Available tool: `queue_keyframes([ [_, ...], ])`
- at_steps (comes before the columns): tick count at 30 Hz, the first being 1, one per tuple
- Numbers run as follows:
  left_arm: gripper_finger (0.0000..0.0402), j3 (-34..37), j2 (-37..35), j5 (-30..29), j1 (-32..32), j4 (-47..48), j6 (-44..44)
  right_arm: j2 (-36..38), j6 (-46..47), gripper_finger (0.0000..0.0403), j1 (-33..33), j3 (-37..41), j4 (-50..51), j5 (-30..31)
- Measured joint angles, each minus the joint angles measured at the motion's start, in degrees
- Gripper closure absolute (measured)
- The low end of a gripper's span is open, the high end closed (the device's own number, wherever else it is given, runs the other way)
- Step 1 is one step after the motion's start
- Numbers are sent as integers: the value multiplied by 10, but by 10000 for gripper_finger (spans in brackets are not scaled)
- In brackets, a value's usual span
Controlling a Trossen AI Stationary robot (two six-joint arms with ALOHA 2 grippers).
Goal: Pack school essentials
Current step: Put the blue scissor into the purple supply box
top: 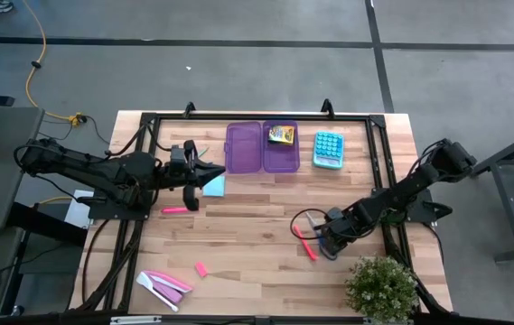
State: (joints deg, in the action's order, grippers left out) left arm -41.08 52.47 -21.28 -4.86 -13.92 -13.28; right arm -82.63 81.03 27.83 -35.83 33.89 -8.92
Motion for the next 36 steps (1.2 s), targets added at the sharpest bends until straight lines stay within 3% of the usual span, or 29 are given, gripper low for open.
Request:
queue_keyframes([
  [6,401,0,0,-4,0,7,0,0,-3,393,0,0,5,9],
  [14,401,0,0,-6,0,7,0,10,-39,397,-1,1,6,9],
  [18,401,0,0,-6,0,9,0,64,-44,398,-1,4,44,33],
  [22,401,0,0,-6,0,9,0,158,-41,400,0,3,95,74],
  [28,401,0,0,-6,0,9,0,309,-81,401,-1,3,58,199],
  [32,401,0,0,-6,0,8,0,362,-164,402,-10,2,-15,285],
  [36,401,0,0,-6,0,8,0,372,-311,402,-45,2,-126,310],
])
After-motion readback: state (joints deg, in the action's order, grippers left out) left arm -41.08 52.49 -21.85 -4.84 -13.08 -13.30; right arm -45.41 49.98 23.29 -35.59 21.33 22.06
